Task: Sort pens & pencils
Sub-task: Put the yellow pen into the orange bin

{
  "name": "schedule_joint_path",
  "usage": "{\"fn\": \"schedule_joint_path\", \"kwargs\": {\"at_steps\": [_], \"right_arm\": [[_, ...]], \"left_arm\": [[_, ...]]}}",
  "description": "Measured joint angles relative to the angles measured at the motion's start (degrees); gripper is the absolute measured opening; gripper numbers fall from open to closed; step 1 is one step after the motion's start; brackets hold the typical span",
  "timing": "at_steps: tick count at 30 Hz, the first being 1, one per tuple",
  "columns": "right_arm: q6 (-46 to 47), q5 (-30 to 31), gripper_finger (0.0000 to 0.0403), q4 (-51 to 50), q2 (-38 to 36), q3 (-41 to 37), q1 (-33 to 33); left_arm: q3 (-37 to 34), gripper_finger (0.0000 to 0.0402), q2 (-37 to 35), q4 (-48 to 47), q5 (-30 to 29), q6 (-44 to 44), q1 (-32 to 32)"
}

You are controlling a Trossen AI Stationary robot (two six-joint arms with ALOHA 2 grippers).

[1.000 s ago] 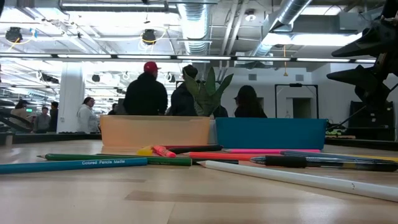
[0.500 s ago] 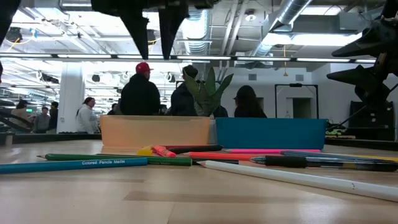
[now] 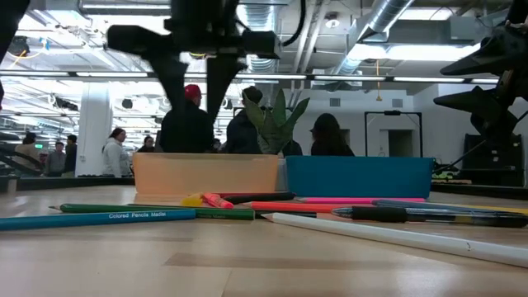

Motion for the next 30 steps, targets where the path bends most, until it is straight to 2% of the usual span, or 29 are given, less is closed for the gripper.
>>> {"fn": "schedule_joint_path", "kwargs": {"at_steps": [5,8,15,30], "right_arm": [[-0.4,-0.1,0.0225,0.0,0.0,0.0,0.0],[-0.4,-0.1,0.0225,0.0,0.0,0.0,0.0],[-0.4,-0.1,0.0225,0.0,0.0,0.0,0.0],[0.1,-0.1,0.0225,0.0,0.0,0.0,0.0]], "left_arm": [[-10.5,0.0166,-1.7,15.9,3.0,-1.1,0.5],[-14.9,0.0166,-2.3,22.0,3.5,-2.5,1.0],[-18.9,0.0166,-2.3,21.6,3.6,-4.4,1.6],[-19.5,0.0166,-1.6,22.6,3.3,-0.3,3.0]]}}
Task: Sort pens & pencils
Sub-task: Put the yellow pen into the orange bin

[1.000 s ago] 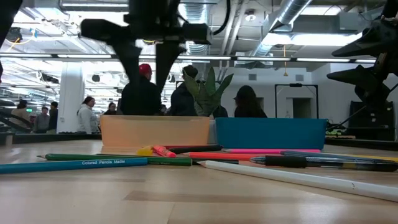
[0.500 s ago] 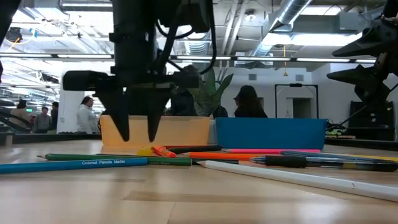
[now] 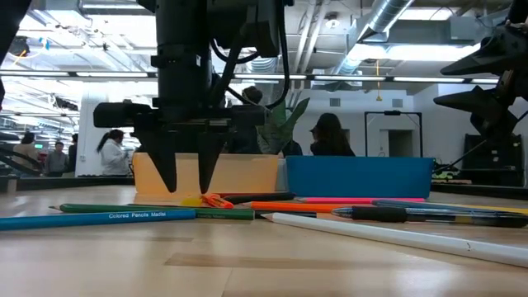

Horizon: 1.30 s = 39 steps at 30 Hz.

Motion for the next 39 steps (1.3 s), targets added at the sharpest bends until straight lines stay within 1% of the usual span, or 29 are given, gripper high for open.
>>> {"fn": "schedule_joint_path", "kwargs": {"at_steps": [5,9,11,14,16,23,30,39], "right_arm": [[0.0,0.0,0.0225,0.0,0.0,0.0,0.0],[0.0,0.0,0.0225,0.0,0.0,0.0,0.0],[0.0,0.0,0.0225,0.0,0.0,0.0,0.0],[0.0,0.0,0.0225,0.0,0.0,0.0,0.0],[0.0,0.0,0.0225,0.0,0.0,0.0,0.0],[0.0,0.0,0.0225,0.0,0.0,0.0,0.0],[-0.3,0.0,0.0225,0.0,0.0,0.0,0.0],[-0.4,0.0,0.0225,0.0,0.0,0.0,0.0]], "left_arm": [[0.0,0.0166,1.1,0.9,1.3,0.7,0.0],[0.0,0.0166,1.0,0.8,0.9,1.2,0.2],[-0.1,0.0161,1.0,1.3,2.0,2.4,0.4],[-2.4,0.0144,0.6,5.5,3.3,2.7,0.7],[-3.4,0.013,0.5,6.5,4.4,2.8,0.9],[-3.5,0.0082,0.2,6.5,5.6,6.7,1.7],[-3.6,0.0024,0.3,6.7,7.5,10.9,2.4],[-3.0,0.0025,-0.1,6.2,7.6,12.3,2.4]]}}
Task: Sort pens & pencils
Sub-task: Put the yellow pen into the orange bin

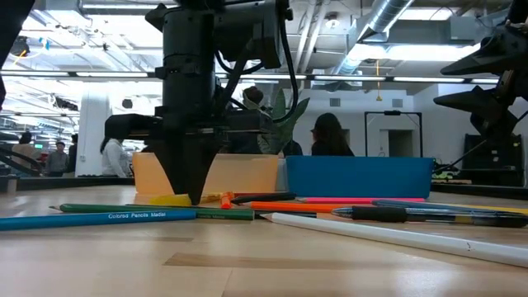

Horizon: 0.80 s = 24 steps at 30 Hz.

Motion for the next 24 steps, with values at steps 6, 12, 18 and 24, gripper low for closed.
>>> {"fn": "schedule_joint_path", "kwargs": {"at_steps": [6,12,18,24], "right_arm": [[0.0,0.0,0.0225,0.0,0.0,0.0,0.0],[0.0,0.0,0.0225,0.0,0.0,0.0,0.0],[-0.1,0.4,0.0225,0.0,0.0,0.0,0.0],[-0.1,1.5,0.0225,-0.1,0.0,0.0,0.0]], "left_arm": [[-0.3,0.0021,-4.6,0.1,-0.8,0.0,0.0],[-0.2,0.0028,-14.8,0.8,-4.7,-0.6,-0.1],[-0.1,0.0027,-27.6,8.0,-11.4,5.9,-0.9],[-0.1,0.0031,-38.4,20.9,-16.8,18.7,-2.0]]}}
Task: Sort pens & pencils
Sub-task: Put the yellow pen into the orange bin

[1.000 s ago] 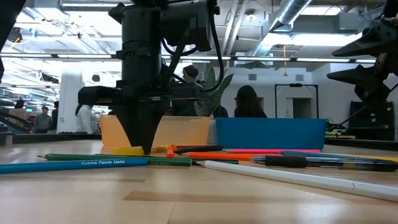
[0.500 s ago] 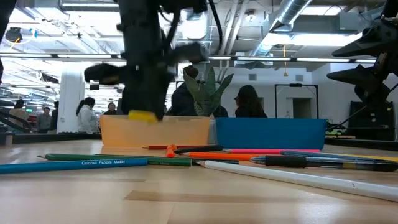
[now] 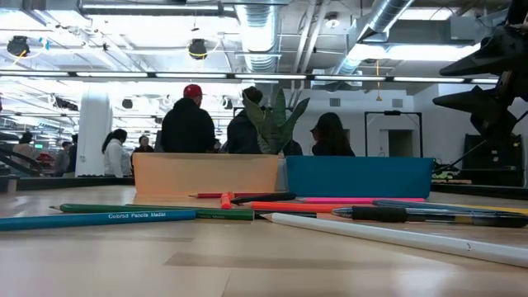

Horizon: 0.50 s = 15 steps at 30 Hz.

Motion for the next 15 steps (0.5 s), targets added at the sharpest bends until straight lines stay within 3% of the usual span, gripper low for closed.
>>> {"fn": "schedule_joint_path", "kwargs": {"at_steps": [5,8,15], "right_arm": [[0.0,0.2,0.0225,-0.1,0.0,0.0,0.0],[0.0,0.3,0.0225,-0.1,0.0,0.0,0.0],[0.0,0.3,0.0225,-0.1,0.0,0.0,0.0]], "left_arm": [[0.1,0.003,-5.5,11.1,-0.3,12.5,-1.0],[0.1,0.0032,-7.0,18.0,2.6,20.4,-1.7],[0.1,0.0033,-7.5,37.4,18.3,36.9,-3.5]]}}
